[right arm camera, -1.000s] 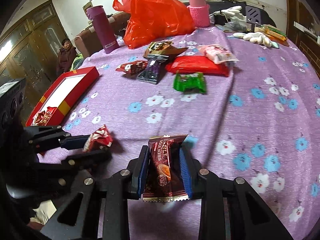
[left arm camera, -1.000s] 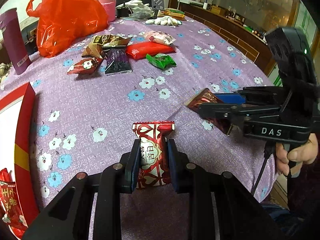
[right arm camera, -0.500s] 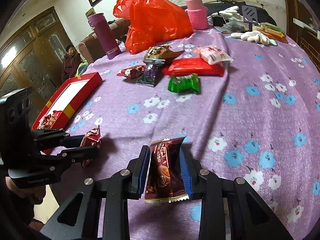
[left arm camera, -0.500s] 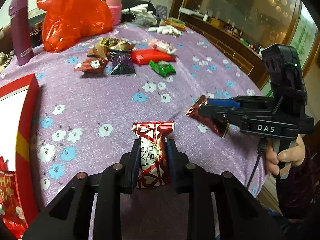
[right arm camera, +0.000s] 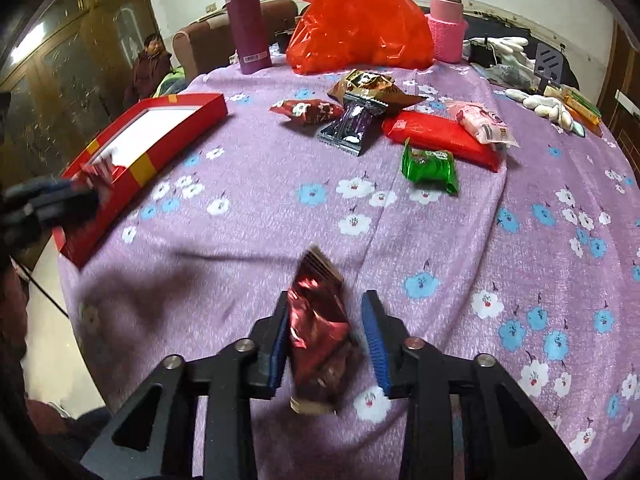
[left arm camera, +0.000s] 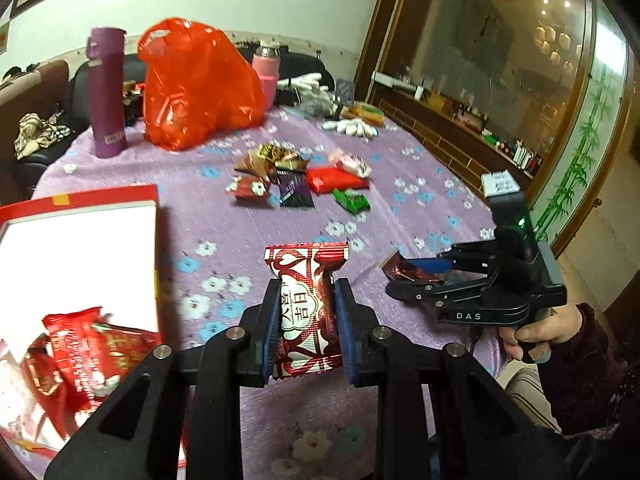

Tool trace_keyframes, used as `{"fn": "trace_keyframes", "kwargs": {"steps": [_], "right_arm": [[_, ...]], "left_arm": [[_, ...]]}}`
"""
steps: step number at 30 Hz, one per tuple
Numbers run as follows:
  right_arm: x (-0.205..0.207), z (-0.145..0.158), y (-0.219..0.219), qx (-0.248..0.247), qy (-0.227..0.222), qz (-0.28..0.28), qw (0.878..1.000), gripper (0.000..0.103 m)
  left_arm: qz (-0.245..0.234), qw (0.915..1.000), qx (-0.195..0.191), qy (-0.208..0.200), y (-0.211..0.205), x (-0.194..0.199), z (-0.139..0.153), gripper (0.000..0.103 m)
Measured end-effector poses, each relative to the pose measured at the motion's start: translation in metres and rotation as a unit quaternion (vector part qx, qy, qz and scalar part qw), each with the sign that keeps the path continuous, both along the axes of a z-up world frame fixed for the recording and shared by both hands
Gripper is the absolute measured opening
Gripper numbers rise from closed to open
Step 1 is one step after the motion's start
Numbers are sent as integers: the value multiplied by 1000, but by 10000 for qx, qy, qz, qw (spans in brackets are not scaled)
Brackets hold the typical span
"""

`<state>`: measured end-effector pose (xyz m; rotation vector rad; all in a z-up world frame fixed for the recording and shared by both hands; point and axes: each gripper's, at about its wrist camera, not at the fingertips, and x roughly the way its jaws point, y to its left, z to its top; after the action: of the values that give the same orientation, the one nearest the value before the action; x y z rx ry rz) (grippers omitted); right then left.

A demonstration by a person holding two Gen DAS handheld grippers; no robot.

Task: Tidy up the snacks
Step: 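Carry both snacks over the red-rimmed white box and open both grippers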

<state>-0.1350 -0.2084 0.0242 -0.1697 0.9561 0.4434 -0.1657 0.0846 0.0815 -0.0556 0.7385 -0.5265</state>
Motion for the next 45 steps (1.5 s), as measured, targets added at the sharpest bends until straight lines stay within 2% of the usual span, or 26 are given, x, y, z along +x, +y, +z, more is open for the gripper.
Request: {"fn": "trace_keyframes", "kwargs": {"steps": [4,6,11,14,19,23,32,45], "right_arm": [[-4,1,-6,56,64,-164,9998,36],[-4,1,-5,33,83,-202,9998,23],[-2,6,5,338,205,-127,9991,23],[5,10,18,751,373,-23,9965,23],[17,30,66,1281,363,463,9900,23],[25,48,120,1674,201,953,9811,23],[40,43,222,1721,451,1701,9692,23],[45,27,287,1644,746,2227,9580,24]], "left_arm": [[25,9999,-105,-44,7,-1,2,23],[45,9999,-138,-48,11,-2,2,23],[219,9996,-165,-88,25,-3,2,23],[394,9990,-164,-145,39,-3,4,23],[800,9964,-168,-230,71,-3,6,23],[1170,9927,-97,-276,97,-2,6,23],[1974,9801,90,-193,155,0,-6,23],[2398,9703,299,106,187,15,-29,23]]}}
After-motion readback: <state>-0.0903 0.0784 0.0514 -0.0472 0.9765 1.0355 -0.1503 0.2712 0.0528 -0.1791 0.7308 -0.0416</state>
